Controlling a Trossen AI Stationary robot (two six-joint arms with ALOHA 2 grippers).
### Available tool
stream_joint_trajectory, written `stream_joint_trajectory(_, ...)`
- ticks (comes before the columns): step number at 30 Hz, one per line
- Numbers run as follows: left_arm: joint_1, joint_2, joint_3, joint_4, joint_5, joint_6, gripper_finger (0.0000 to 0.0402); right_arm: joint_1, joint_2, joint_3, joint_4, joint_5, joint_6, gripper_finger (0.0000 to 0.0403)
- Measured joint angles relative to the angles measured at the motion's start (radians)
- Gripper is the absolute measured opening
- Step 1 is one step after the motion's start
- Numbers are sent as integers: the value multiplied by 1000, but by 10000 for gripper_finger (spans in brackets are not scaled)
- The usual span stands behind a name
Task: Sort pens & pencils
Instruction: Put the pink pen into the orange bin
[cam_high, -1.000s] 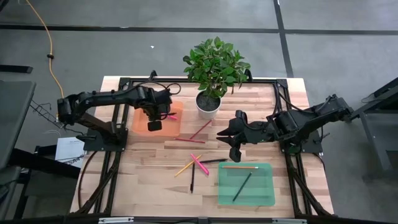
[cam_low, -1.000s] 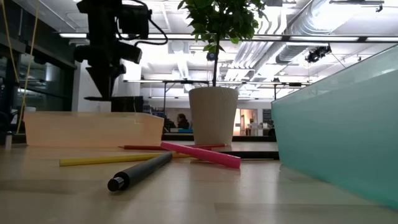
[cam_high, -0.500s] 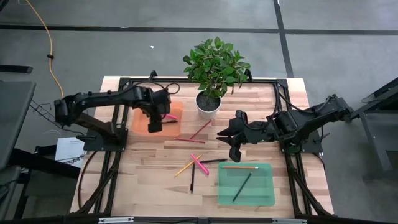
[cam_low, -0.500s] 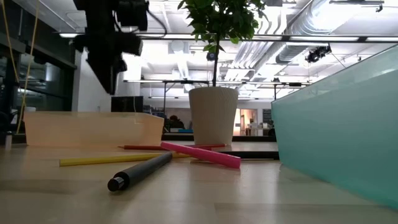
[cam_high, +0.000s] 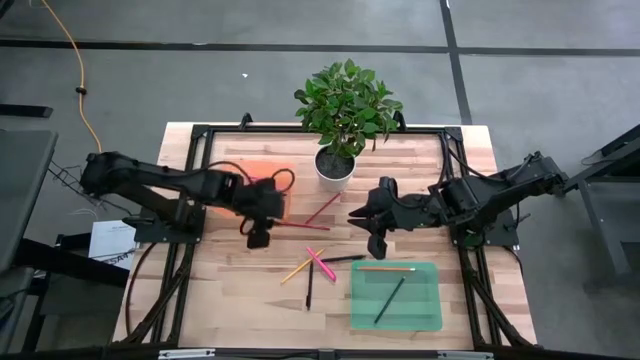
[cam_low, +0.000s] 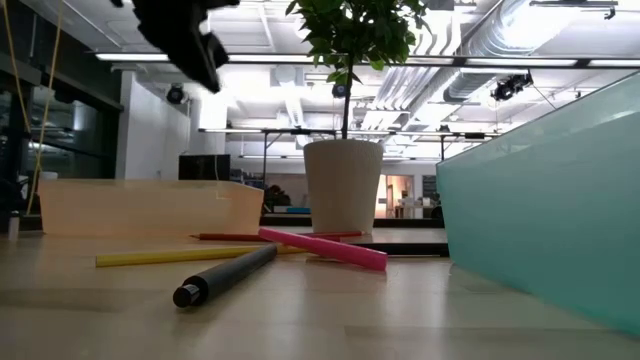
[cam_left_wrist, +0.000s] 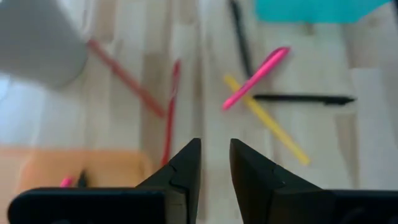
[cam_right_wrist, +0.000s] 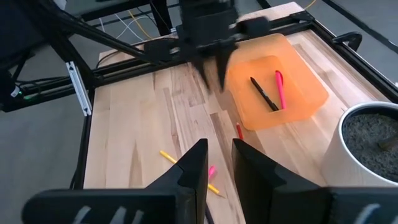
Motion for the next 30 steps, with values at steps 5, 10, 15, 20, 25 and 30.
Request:
stream_joint_trajectory(5,-78,62,0,91,-6,0,69,-2,0,0,5,-1,0,64)
stream_joint_trajectory(10,-96,136,0,208,37,8,83,-2,0,0,6,-11,4,64)
stream_joint_trajectory(15,-73,225,2,262,146,24,110,-2,0,0,7,-11,-2,64)
stream_joint_trajectory(20,-55,299,19,239,184,28,128,-1,0,0,7,-15,-19,64)
stream_joint_trajectory(25,-56,336,90,191,139,104,121,2,0,0,6,-15,-30,64)
stream_joint_trajectory(30,-42,384,138,133,134,153,106,3,-1,0,15,-15,-49,64)
